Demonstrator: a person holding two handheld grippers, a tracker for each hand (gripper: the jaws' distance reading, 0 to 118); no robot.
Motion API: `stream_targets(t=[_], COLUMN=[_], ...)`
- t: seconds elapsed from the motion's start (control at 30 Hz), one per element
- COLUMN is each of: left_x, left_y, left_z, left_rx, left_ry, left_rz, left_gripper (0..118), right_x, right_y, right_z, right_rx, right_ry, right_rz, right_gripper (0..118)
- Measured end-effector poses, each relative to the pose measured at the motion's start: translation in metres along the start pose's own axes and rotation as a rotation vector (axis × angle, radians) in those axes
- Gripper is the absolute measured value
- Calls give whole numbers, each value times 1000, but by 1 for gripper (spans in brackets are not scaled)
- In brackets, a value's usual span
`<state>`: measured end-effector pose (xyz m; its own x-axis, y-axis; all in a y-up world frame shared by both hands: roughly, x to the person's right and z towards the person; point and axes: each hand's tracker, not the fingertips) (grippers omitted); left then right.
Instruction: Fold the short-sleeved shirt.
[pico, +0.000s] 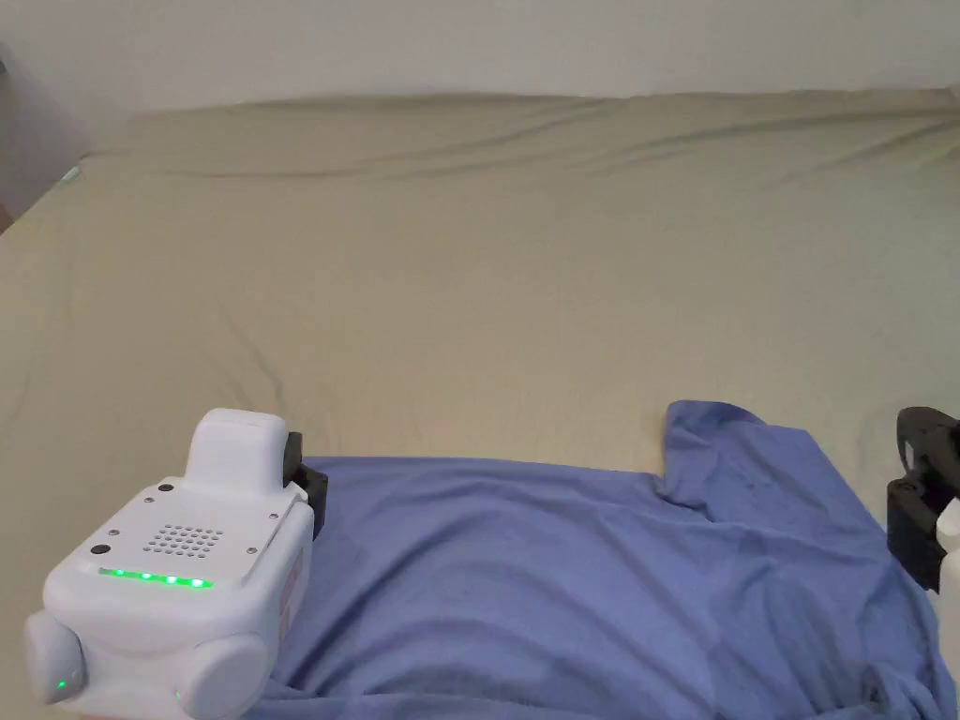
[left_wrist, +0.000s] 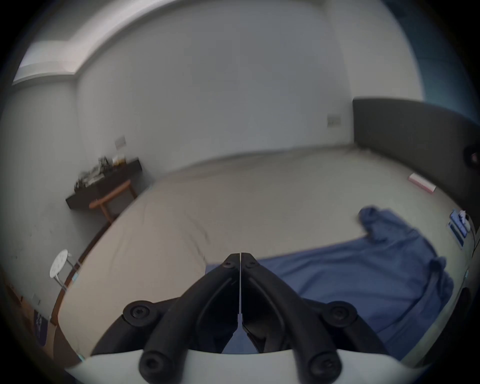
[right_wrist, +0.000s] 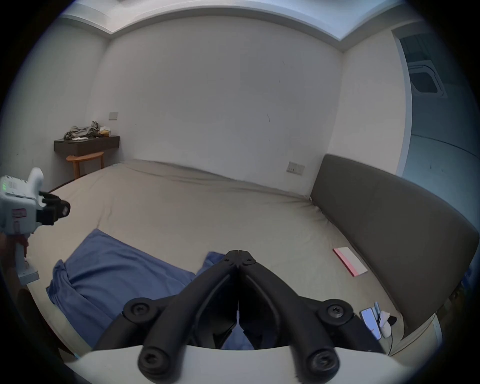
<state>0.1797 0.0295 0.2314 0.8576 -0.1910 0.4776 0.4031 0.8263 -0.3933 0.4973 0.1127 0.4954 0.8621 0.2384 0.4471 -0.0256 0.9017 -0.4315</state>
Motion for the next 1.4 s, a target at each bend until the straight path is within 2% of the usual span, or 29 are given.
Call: stream_targets(t=[0.03,0.07,0.1,0.13,0.17,0.2,0.23,0.43,0.5,0.53,0.6,0.63,0.67,0.7,0.73,0.83,0.97,1.0,1.03,1.07,1.13,1.4], left_x=[-7,-13,-21,-27,-34,-41,-44,-76,-78,-77,-73,-72,-68,-62,-56,-34,-25,-33,-34,-36,-40,-46], left_y=[-9,-14,-19,-23,-25,-28,-27,-36,-39,-41,-46,-43,-39,-34,-29,-18,-9,-6,-4,-2,3,-3], left_z=[-20,-37,-60,-77,-100,-114,-132,-205,-217,-221,-225,-223,-222,-218,-214,-202,-157,-149,-140,-128,-107,-72], left_rx=[-33,-86,-145,-188,-254,-270,-291,-397,-408,-423,-441,-430,-437,-426,-414,-366,-312,-291,-275,-263,-230,-226], left_ry=[-4,-2,-14,-22,-26,-30,-33,-19,-20,-21,-47,-22,-21,-68,-111,-45,-58,-51,-50,-51,-55,-71], left_rz=[41,58,80,96,92,128,125,239,246,245,240,215,181,147,119,-70,-6,-3,-1,-2,-2,2], left_gripper=[0,10,33,79,110,117,112,111,104,92,92,84,68,45,3,0,0,0,0,0,0,0], right_x=[5,9,13,17,22,26,30,49,53,54,56,55,54,52,51,52,60,64,68,72,78,76], right_y=[-6,-11,-18,-23,-28,-32,-36,-54,-57,-58,-59,-60,-59,-59,-59,-57,-55,-56,-58,-60,-67,-122], right_z=[-6,-12,-18,-22,-28,-33,-37,-55,-57,-59,-61,-62,-64,-68,-72,-88,-119,-132,-143,-155,-184,-293], right_rx=[-23,-44,-69,-86,-106,-122,-138,-217,-236,-245,-258,-260,-265,-281,-287,-306,-360,-395,-443,-470,-529,-786], right_ry=[-6,-15,-25,-32,-41,-47,-54,-94,-100,-102,-107,-104,-98,-93,-89,-42,-1,24,27,67,134,67], right_rz=[-3,-2,1,2,1,-2,-6,7,1,-1,-1,3,12,35,47,17,-41,-72,-76,-109,-139,-54], right_gripper=[2,2,2,2,2,2,2,2,2,2,2,2,2,2,2,3,16,37,79,99,103,103])
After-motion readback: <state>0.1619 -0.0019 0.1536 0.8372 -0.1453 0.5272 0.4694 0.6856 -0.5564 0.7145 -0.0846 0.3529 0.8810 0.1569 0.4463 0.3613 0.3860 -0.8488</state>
